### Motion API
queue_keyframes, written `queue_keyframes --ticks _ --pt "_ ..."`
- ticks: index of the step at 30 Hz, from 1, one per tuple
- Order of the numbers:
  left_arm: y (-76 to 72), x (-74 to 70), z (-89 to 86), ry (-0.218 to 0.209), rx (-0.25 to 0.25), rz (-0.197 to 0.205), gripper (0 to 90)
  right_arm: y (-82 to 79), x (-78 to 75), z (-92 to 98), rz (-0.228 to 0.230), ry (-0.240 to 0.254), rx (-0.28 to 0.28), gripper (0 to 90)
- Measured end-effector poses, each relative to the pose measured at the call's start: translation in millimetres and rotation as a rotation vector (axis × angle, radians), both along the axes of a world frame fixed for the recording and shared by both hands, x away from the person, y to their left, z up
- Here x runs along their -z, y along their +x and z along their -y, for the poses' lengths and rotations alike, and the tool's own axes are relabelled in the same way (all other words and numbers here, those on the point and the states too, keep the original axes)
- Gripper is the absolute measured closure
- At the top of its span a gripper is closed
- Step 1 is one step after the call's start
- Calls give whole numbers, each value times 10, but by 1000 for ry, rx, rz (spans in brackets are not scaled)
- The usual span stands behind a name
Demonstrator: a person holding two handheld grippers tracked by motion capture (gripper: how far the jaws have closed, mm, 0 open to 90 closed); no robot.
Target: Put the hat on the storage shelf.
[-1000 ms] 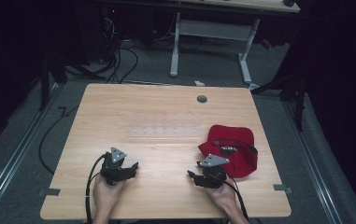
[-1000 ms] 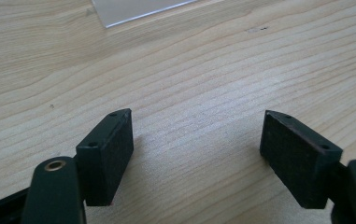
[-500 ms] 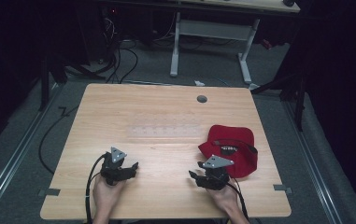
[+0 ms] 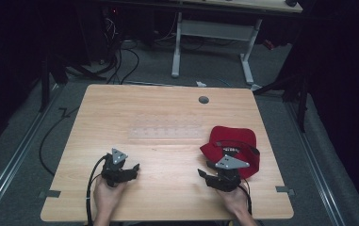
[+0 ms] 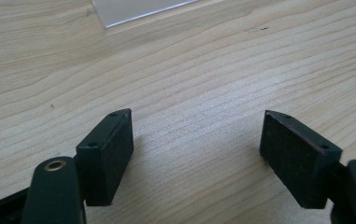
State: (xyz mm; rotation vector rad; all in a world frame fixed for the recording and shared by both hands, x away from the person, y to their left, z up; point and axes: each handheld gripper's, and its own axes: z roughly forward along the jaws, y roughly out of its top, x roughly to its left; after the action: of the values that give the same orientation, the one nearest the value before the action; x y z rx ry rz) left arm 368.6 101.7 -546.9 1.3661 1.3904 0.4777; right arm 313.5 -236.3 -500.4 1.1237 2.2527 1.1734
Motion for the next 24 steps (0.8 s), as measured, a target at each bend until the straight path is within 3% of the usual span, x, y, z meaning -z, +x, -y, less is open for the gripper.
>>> queue_keyframes --ticks 24 --pt "1 0 0 0 -1 0 263 58 -267 538 79 13 172 507"
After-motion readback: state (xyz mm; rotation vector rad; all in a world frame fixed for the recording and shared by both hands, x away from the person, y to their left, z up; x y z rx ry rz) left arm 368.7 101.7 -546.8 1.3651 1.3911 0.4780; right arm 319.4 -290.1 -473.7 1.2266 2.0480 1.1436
